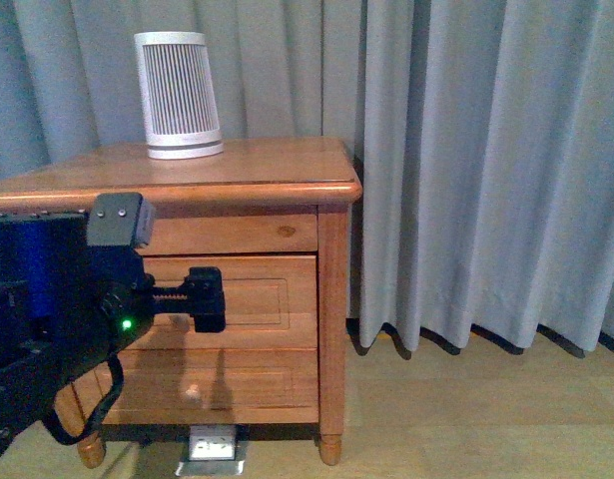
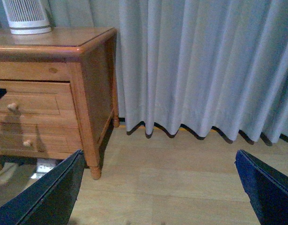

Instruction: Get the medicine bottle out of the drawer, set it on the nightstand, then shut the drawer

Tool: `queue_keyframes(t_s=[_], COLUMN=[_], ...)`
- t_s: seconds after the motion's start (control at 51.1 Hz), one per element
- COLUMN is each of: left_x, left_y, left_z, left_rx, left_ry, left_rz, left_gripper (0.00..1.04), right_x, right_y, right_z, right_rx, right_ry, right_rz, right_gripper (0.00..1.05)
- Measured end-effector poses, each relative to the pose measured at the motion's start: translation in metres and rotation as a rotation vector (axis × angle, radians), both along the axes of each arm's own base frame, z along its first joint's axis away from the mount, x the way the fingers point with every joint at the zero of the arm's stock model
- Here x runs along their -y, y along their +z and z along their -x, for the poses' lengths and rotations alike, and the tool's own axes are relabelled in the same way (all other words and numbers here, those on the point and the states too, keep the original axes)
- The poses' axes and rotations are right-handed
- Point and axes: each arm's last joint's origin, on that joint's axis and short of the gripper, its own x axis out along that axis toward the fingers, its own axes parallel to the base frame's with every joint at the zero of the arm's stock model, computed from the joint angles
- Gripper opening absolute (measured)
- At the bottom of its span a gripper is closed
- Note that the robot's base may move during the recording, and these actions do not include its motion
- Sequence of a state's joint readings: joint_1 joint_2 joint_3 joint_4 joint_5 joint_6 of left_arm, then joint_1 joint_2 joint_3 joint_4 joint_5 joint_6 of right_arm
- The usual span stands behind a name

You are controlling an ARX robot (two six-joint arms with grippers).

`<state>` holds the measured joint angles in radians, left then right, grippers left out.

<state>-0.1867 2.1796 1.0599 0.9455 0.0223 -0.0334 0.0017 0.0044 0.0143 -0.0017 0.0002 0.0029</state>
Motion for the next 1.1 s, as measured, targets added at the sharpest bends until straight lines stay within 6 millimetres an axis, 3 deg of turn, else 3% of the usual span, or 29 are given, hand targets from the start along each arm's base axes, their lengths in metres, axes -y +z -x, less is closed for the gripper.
queue_keyframes(t_s=[0.254,0.685,1.095], left_x=[0.006,0.005,-0.013], left_y=[-0.03,-0.061,-0.081], left_z=[-0.032,-0.076,-0.086], left_rx=[-0.028,-0.033,-0.059], left_ry=[0.017,0.038,0.062], left_rz=[-0.014,-0.045,-0.085], left_gripper=[0.98,0.98,0.98], right_x=[0.0,0.0,0.0], right_y=[0.0,0.0,0.0], right_z=[0.0,0.0,0.0], right_rx=[0.0,0.0,0.0], right_ry=[0.0,0.0,0.0], right_rz=[0.0,0.0,0.0], right_gripper=[0.98,0.98,0.98])
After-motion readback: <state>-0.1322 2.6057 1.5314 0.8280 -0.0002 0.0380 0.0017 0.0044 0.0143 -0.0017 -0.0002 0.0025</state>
